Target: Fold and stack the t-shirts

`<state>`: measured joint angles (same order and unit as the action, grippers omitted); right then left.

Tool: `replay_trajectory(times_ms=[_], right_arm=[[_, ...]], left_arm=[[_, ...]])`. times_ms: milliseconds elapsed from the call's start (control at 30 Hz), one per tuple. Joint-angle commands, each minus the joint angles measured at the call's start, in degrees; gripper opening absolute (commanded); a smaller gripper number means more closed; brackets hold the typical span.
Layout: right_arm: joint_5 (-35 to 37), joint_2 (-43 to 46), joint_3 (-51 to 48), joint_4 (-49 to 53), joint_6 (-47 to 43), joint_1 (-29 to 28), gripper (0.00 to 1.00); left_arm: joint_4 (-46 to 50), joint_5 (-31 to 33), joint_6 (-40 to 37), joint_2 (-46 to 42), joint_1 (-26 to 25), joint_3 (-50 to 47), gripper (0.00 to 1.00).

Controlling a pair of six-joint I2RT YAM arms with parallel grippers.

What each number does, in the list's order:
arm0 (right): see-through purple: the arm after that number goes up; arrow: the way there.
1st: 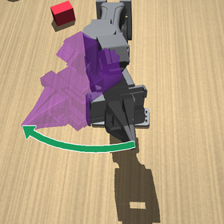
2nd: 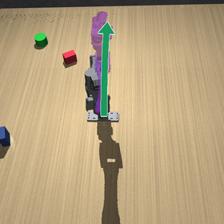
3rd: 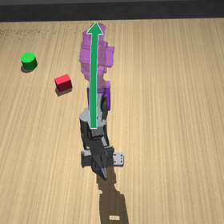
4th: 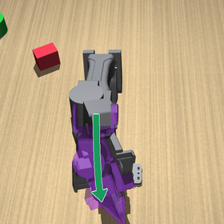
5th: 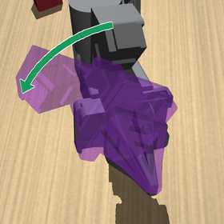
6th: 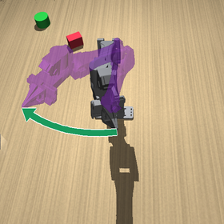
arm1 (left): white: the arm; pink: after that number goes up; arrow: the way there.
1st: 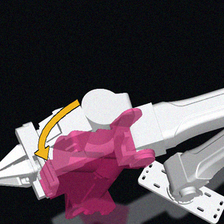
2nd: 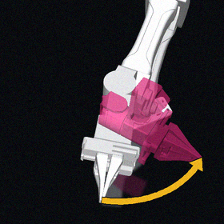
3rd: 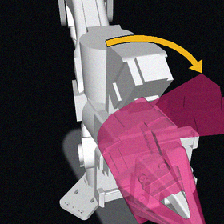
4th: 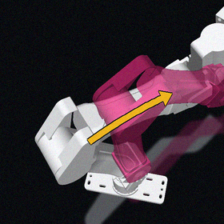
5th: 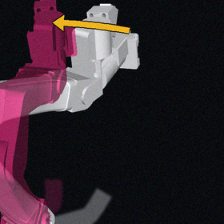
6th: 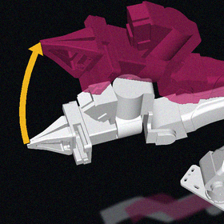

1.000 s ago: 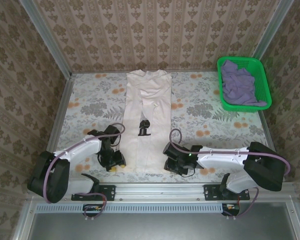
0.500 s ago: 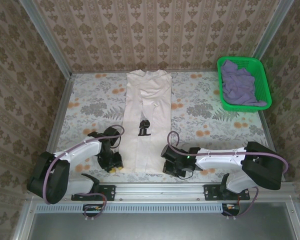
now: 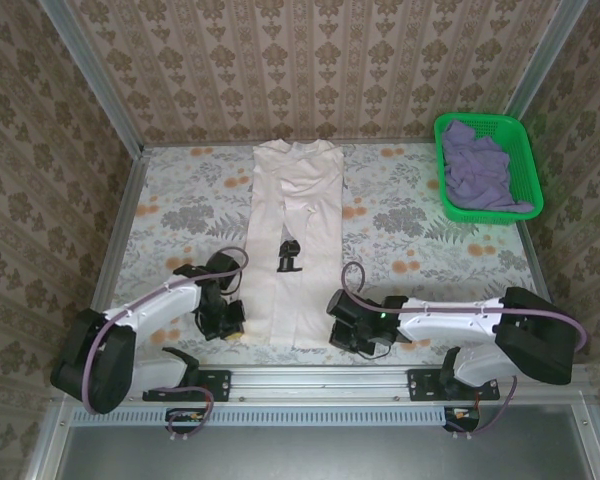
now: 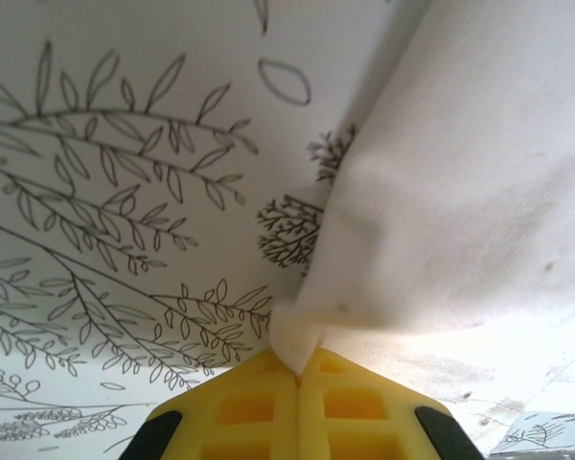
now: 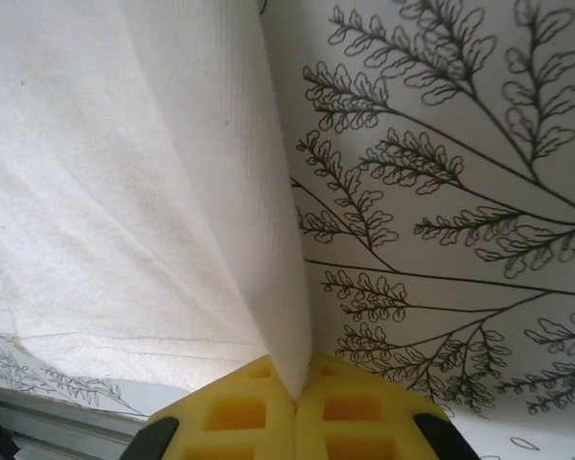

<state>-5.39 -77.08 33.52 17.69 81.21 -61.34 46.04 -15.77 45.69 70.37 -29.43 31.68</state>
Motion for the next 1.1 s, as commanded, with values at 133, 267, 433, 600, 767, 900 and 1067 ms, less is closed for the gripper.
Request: replay_trajectory(times_ms=[133,267,433,600,767,900,1067], right_arm=[[1.87,3.81,-1.85,4.53,-0.08,1.04,0.00],[1.78,5.92,-2.97,5.09,-0.09,1.35,0.00],[1.44,8.25,-3.55,6.80,-0.35,1.93,0.00],[1.02,11.60,-4.61,8.80,-0.11,1.93,0.00],[0.47,13.31,-6.35,8.33,1.42,0.54,0.00],[-0.15,13.45,-5.98,8.59,1.93,-0.97,0.00],[1.71,15.55,-1.52,12.65,0.24,-0.64,0.00]], left_arm=[[1.68,1.06,-3.04,-3.89,-1.72,2.25,0.00],[1.60,0.61,-3.24,-4.07,-2.27,2.42,0.00],[2.59,0.35,-3.31,-4.76,-3.72,3.14,0.00],[6.84,-2.86,-4.73,-3.18,-5.64,4.81,0.00],[10.71,-8.12,-5.48,-1.88,-7.51,5.29,0.00],[11.45,-11.47,-5.00,-2.19,-8.66,4.35,0.00],[15.02,-11.50,-5.73,-3.84,-8.10,8.19,0.00]])
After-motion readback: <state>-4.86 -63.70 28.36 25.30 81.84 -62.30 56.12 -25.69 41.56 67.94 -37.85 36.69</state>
